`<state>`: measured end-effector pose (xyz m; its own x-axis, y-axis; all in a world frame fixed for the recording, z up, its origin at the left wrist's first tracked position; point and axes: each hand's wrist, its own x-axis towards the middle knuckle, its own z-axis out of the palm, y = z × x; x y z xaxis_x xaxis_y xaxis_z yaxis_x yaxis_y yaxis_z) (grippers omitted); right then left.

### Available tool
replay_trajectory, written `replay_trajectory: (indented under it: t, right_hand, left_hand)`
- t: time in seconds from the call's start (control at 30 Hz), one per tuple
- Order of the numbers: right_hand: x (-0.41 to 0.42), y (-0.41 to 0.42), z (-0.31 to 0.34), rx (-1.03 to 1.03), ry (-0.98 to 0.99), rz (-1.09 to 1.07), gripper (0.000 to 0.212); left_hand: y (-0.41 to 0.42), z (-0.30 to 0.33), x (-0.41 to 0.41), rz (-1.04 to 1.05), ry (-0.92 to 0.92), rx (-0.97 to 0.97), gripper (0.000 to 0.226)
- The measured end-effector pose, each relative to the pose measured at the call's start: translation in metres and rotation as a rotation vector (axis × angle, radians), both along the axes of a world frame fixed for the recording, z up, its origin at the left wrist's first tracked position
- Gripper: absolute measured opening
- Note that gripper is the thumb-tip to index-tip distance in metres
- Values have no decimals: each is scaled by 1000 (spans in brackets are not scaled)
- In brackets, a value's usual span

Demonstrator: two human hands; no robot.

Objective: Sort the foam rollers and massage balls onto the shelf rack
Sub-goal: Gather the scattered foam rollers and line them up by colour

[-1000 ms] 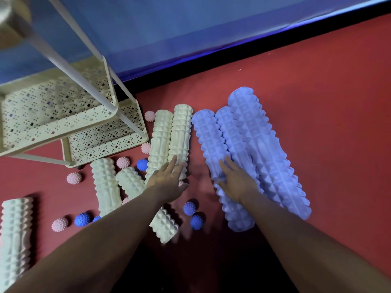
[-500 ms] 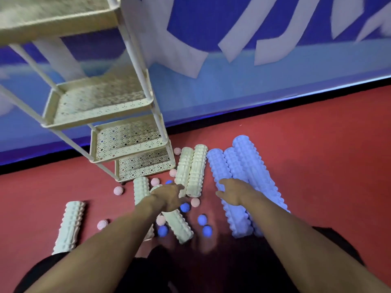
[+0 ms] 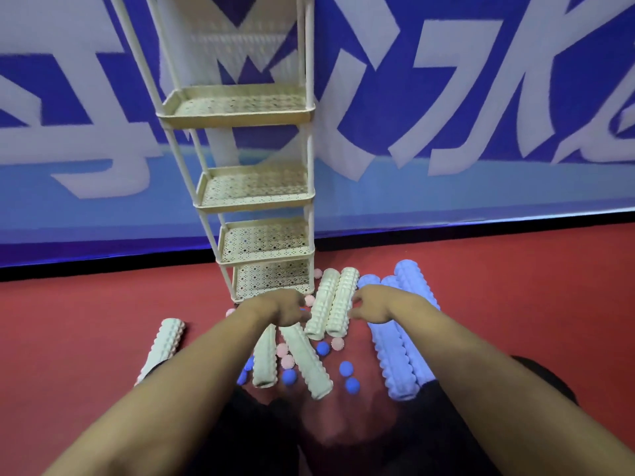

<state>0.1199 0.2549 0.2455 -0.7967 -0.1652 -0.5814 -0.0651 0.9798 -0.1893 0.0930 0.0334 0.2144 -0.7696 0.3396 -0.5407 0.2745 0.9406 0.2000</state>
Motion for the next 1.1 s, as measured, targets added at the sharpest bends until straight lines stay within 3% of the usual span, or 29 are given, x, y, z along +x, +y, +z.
replay_trajectory:
  t: [0.6,0.87,1.1]
  right_hand:
    - [16,-44,19,10,117,111,54]
    - [-19,-56,-6,16,50,119,53]
    - [-54,-60,-73,7,-30,133,55]
  left_hand:
    - [-44,15,29,108,63,147,51]
    - [-59,-16,6,155,25,130,50]
    - [-69,-83,-18,248,-74,91,45]
